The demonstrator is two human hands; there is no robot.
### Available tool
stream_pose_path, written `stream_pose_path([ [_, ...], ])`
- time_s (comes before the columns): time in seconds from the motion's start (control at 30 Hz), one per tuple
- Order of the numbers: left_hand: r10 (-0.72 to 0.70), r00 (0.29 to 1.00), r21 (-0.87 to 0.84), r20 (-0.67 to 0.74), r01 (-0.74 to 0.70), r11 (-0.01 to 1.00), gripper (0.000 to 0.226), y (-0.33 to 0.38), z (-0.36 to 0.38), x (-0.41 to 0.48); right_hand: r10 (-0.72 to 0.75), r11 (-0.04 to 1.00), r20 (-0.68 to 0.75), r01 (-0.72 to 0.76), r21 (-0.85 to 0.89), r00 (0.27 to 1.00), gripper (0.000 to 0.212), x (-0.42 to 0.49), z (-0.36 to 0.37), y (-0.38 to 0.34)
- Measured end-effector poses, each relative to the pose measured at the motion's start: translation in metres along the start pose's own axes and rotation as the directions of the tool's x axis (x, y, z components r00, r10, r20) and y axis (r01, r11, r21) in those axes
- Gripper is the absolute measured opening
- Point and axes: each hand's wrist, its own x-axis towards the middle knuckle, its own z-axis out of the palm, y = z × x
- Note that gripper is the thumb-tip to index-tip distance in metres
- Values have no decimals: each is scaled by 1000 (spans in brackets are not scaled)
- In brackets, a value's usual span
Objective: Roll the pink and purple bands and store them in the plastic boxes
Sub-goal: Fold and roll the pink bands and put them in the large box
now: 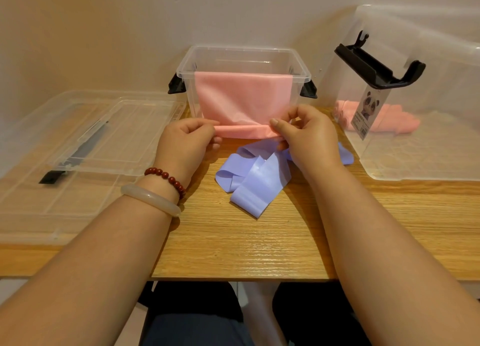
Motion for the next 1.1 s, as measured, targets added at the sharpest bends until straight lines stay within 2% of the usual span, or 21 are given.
stream_pose_path([
  [0.13, 34, 999, 29, -43, -33, 999, 22, 0, -1, 0, 61, 990, 42, -66, 128, 997, 24, -2, 1, -4],
  [0.2, 47, 996, 34, -72, -44, 998, 24, 0, -1, 2, 102, 980, 93, -116, 159, 990, 17, -1, 1, -4],
  [0.3, 71, 993, 80, -95, -63, 995, 26, -2, -1, 4, 117, 981, 104, -131, 141, 988, 7, -1, 0, -4],
  [0.47, 115, 986, 117, -122, -101, 988, 23, -6, -2, 7, 93, 985, 52, -100, 138, 994, 19, 0, -2, -5],
  [0.67, 167, 979, 195, -115, -143, 970, 17, -9, -3, 10, 37, 997, -12, -36, 71, 999, 5, 0, -2, -3],
  [0.83, 214, 972, 197, -94, -192, 961, 21, -6, -4, 6, 77, 994, -4, -77, 83, 997, 12, -2, -3, -4],
  [1.0, 136, 986, 101, -92, -127, 987, 22, -3, -3, 3, 120, 987, 123, -132, 94, 985, 9, -1, -6, -5],
  [1.1, 116, 992, 102, -43, -111, 989, 23, -3, -4, 2, 97, 994, 86, -102, 49, 991, 4, -2, -8, -6],
])
